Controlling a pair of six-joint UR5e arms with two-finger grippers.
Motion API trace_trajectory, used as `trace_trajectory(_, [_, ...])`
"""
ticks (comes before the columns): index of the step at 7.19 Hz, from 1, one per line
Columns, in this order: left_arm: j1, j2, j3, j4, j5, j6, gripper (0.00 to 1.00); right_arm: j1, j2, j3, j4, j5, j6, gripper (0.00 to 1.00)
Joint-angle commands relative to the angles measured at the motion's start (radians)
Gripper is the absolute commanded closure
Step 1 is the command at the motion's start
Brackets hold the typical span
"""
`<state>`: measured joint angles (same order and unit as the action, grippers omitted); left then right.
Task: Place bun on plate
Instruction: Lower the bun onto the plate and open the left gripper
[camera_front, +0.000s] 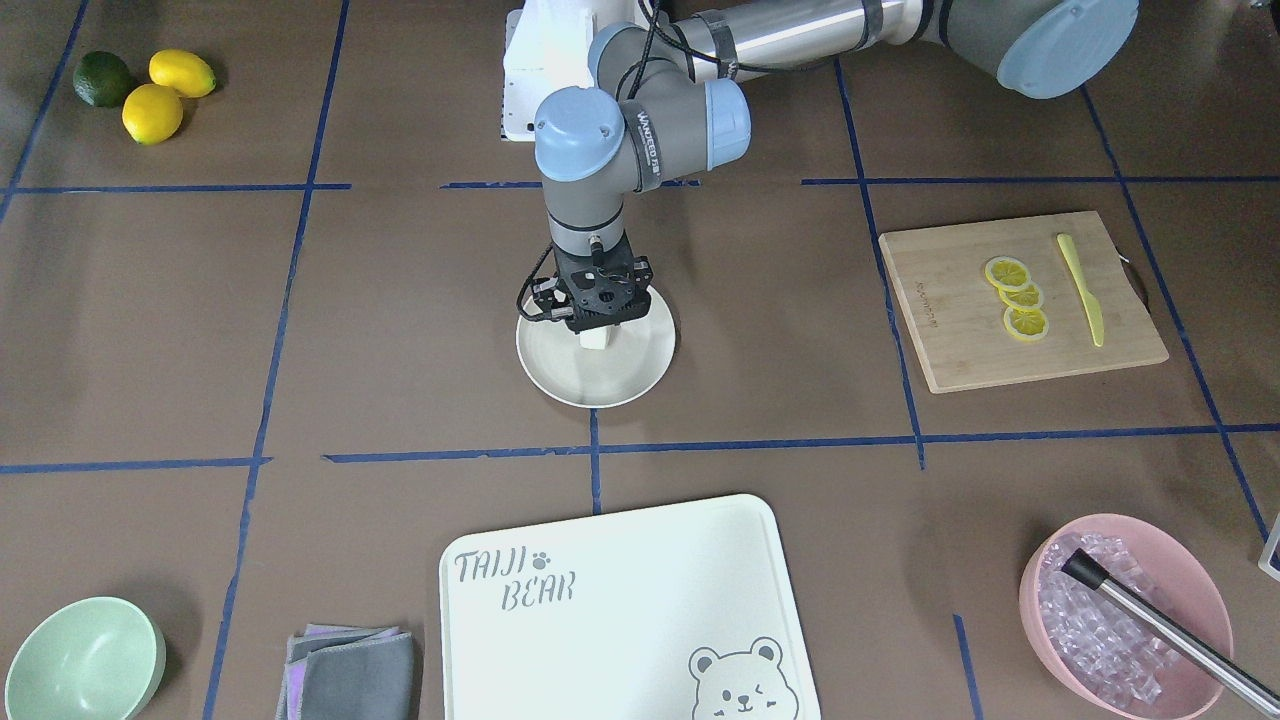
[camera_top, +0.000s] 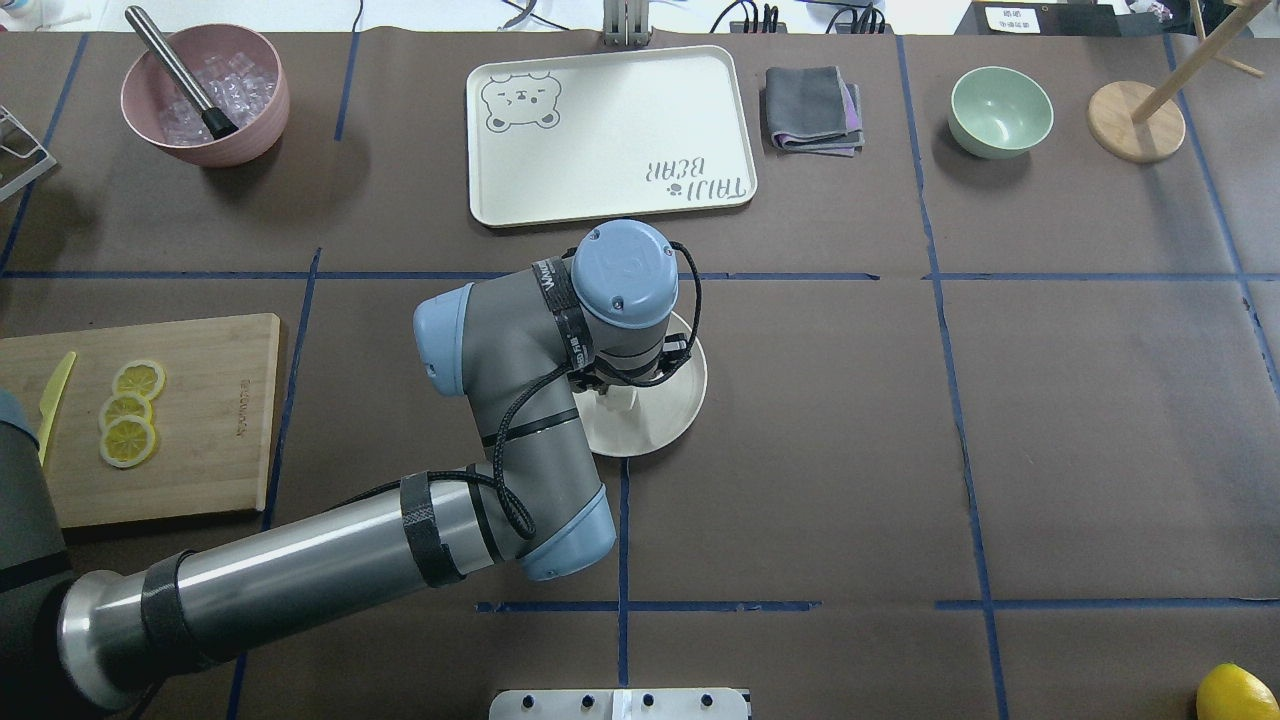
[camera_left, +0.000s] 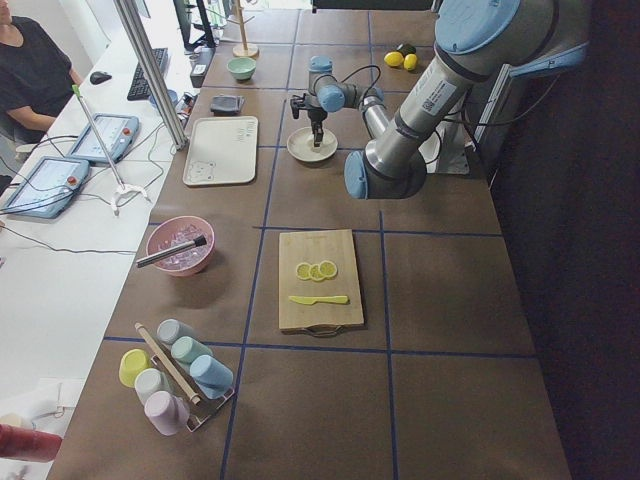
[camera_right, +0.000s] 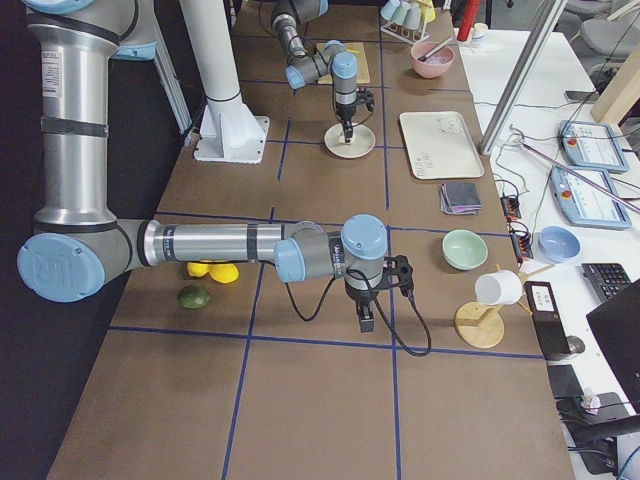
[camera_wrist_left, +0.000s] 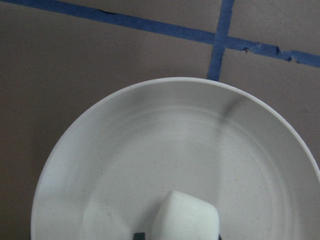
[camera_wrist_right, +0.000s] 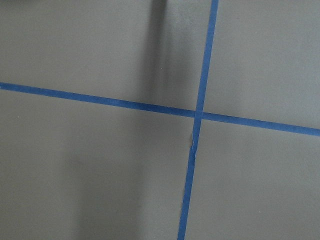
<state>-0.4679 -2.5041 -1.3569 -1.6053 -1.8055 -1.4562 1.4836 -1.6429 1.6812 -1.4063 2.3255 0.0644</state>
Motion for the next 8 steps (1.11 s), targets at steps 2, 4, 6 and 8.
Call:
trace_trajectory(2, [0.002, 0.001, -0.005, 0.001, 0.031, 0.008, 0.00, 0.000, 0.000, 0.000, 0.000, 0.000, 0.000, 0.00])
trace_trajectory(4, [-0.030, 0.001, -0.034, 0.068, 0.012, 0.075, 0.00, 0.001, -0.006, -0.015, 0.001, 0.000, -0.008, 0.00])
trace_trajectory(6, [-0.116, 0.058, -0.210, 0.227, -0.093, 0.195, 0.00, 0.027, -0.006, -0.017, 0.000, 0.001, -0.058, 0.00])
trace_trajectory(8, [-0.229, 0.190, -0.376, 0.316, -0.184, 0.384, 0.00, 0.081, -0.006, -0.017, -0.016, 0.024, -0.106, 0.00])
